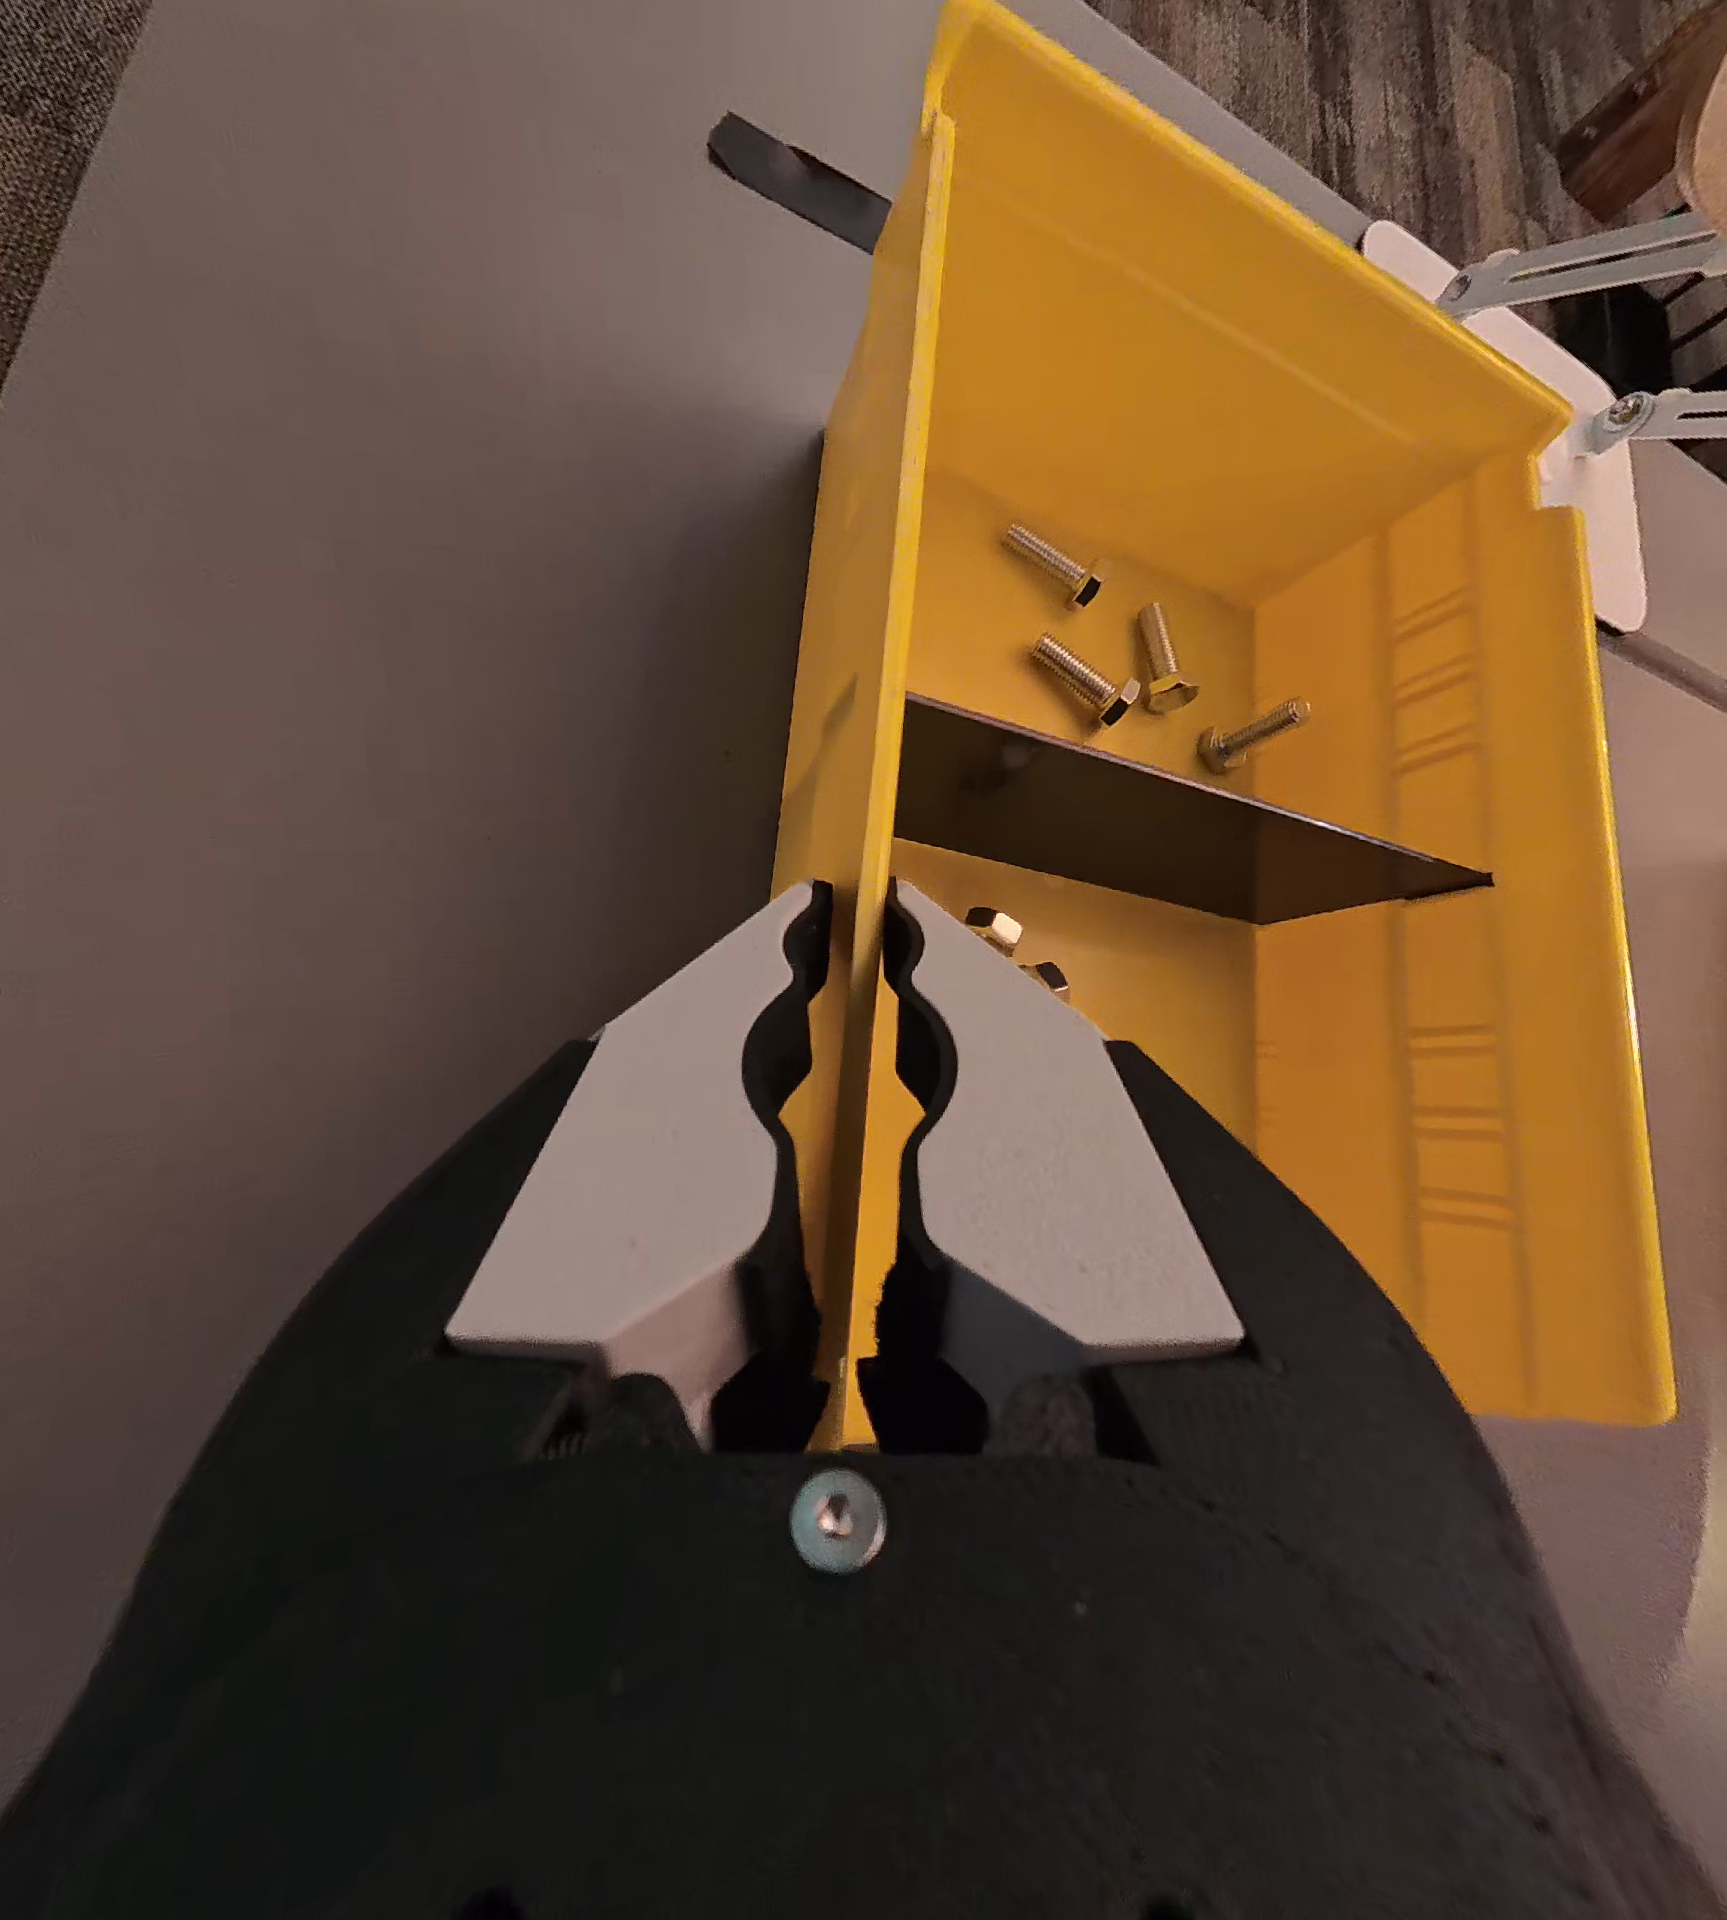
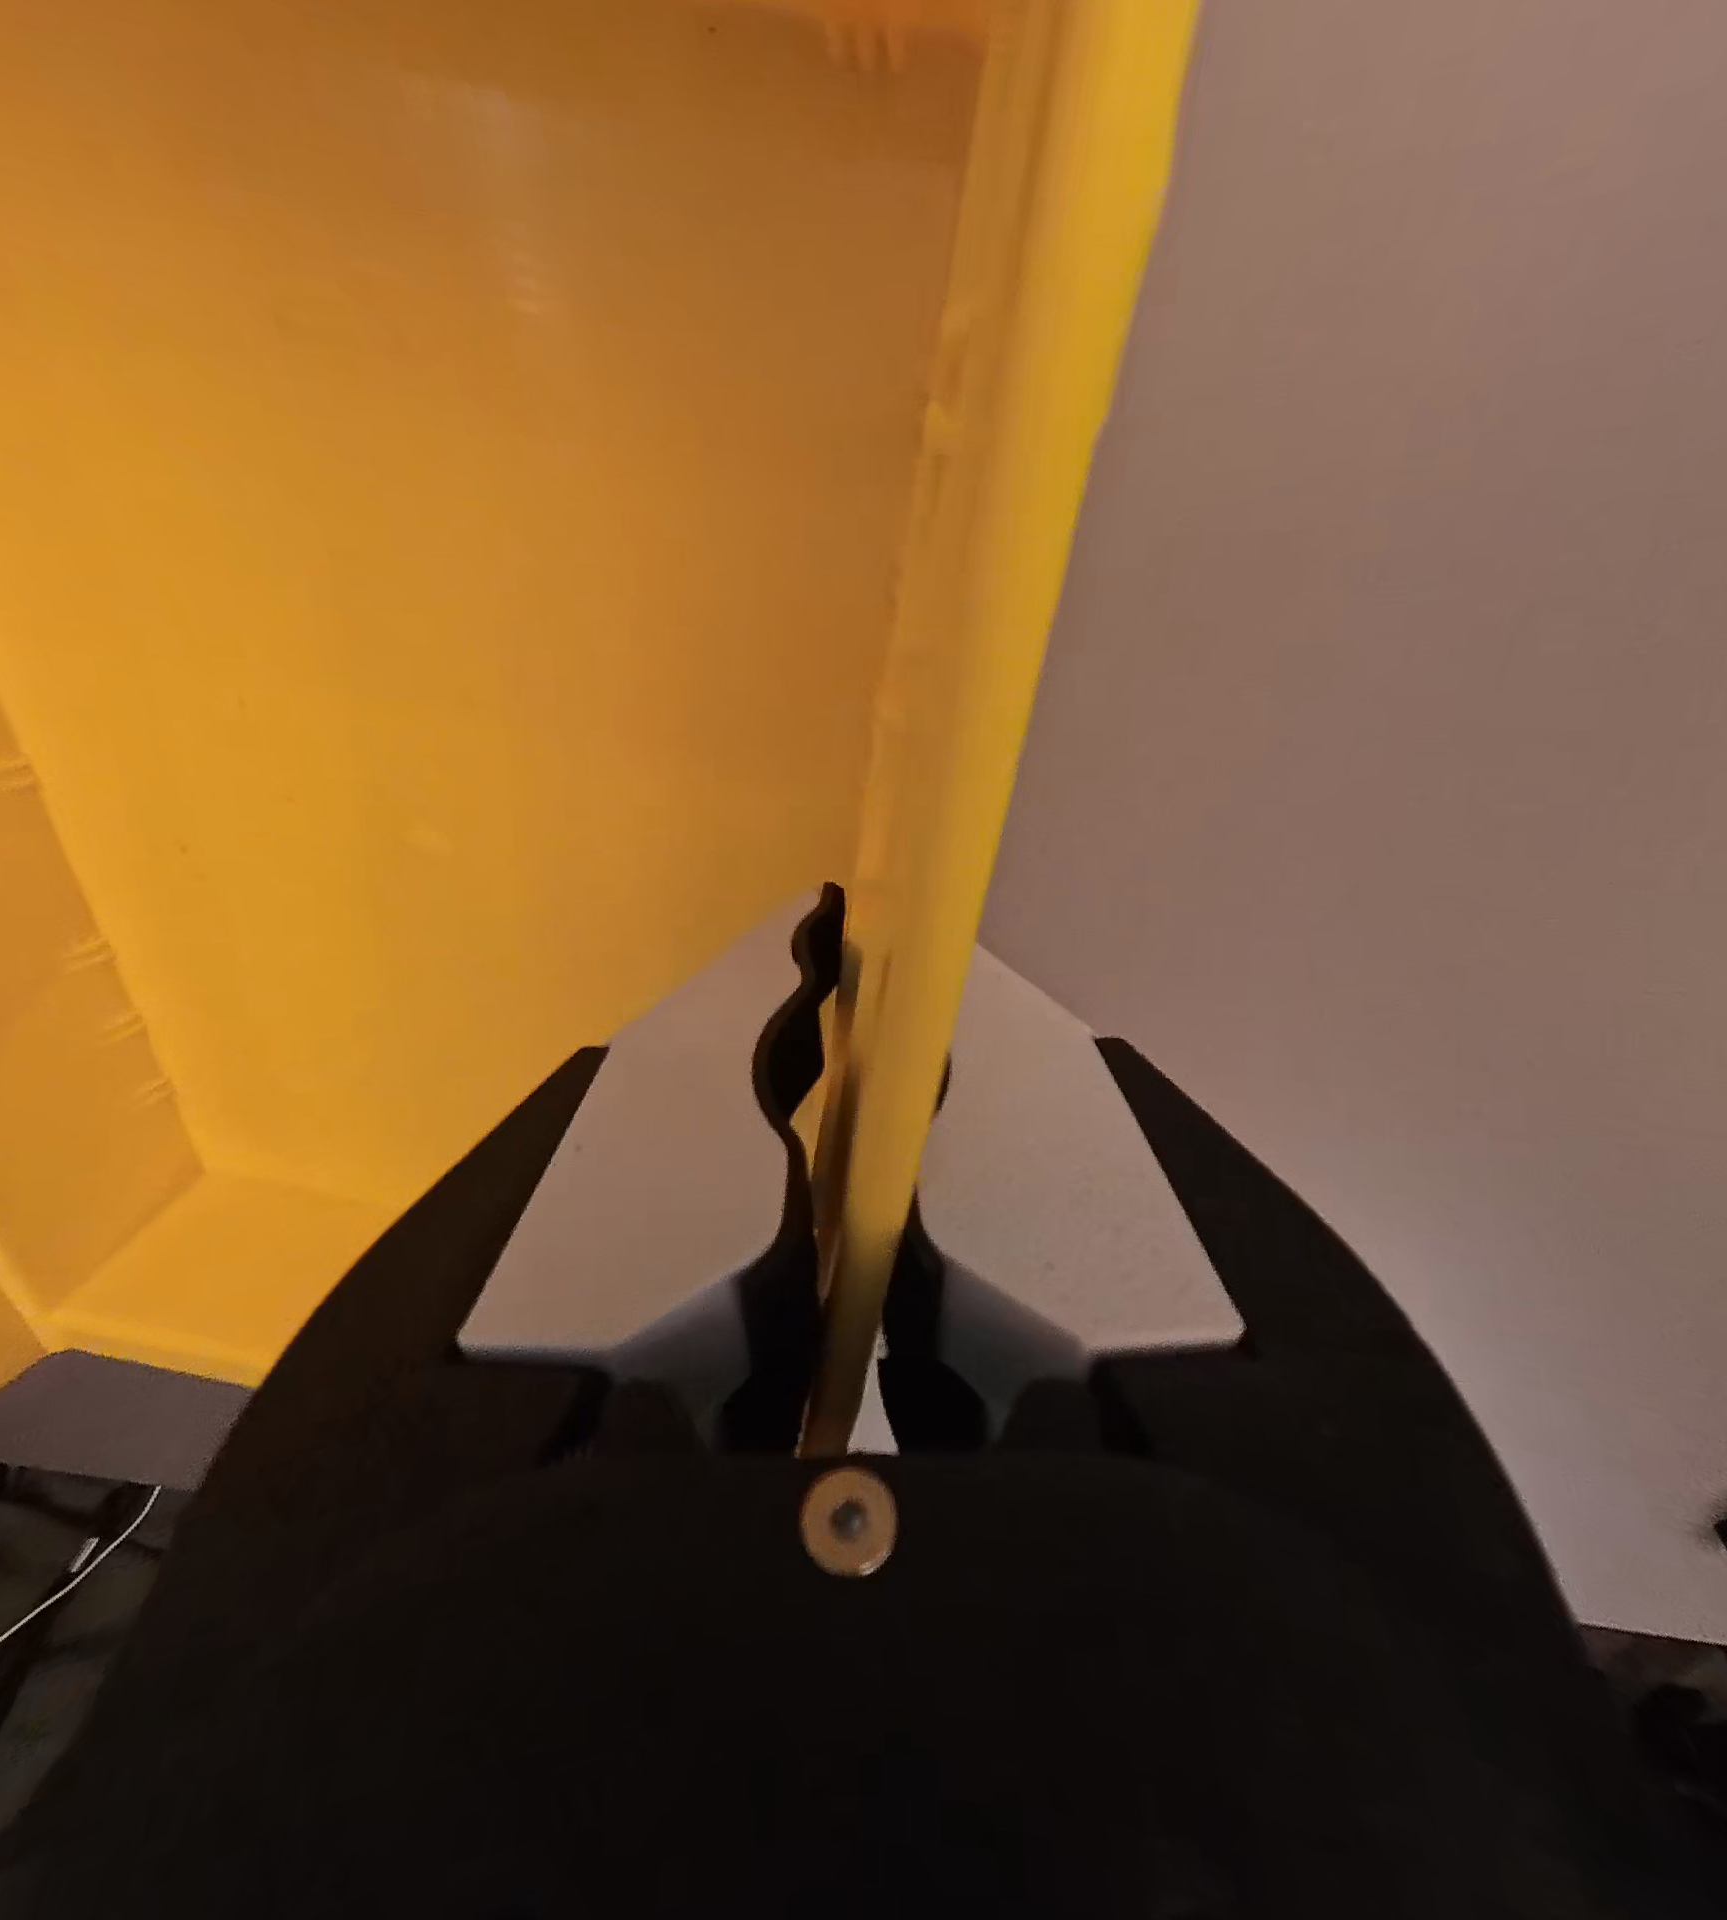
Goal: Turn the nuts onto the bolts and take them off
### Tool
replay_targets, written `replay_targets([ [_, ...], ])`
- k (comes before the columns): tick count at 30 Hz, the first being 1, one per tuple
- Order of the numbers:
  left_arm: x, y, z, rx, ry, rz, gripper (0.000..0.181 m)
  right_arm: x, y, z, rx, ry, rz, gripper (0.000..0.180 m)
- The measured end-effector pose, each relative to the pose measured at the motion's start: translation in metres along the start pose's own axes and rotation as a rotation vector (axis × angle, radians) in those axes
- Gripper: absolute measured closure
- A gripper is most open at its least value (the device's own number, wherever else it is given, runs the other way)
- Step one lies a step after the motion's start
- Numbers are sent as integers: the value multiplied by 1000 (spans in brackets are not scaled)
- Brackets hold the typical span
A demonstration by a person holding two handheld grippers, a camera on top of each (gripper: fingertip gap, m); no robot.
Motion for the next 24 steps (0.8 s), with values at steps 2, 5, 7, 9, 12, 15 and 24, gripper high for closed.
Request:
replay_targets([
  [2,0,0,0,6,5,2,173,1,2,0,-2,-12,-7,176],
  [5,1,1,1,5,-15,-9,173,1,2,-1,-38,-24,-8,170],
  [7,2,1,1,-1,-45,-8,172,1,-1,-3,-82,-45,-17,162],
  [9,6,-4,0,0,-54,-33,172,3,-11,-5,-144,-61,-57,152],
  [12,23,-26,-8,47,-1,-130,159,9,-47,-7,-290,-43,-199,136],
  [15,30,-46,-40,33,116,-146,158,3,-97,23,-353,-8,-381,132],
  [24,-33,28,-81,-9,214,437,151,-81,-98,251,-320,-630,-199,135],
])
Point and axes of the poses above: each gripper's, where its closed fingertips meet, y out along the fingers, x out of its top, z = x × y across the jaws, the point moved 4 cm from there along -y, back along the fingers
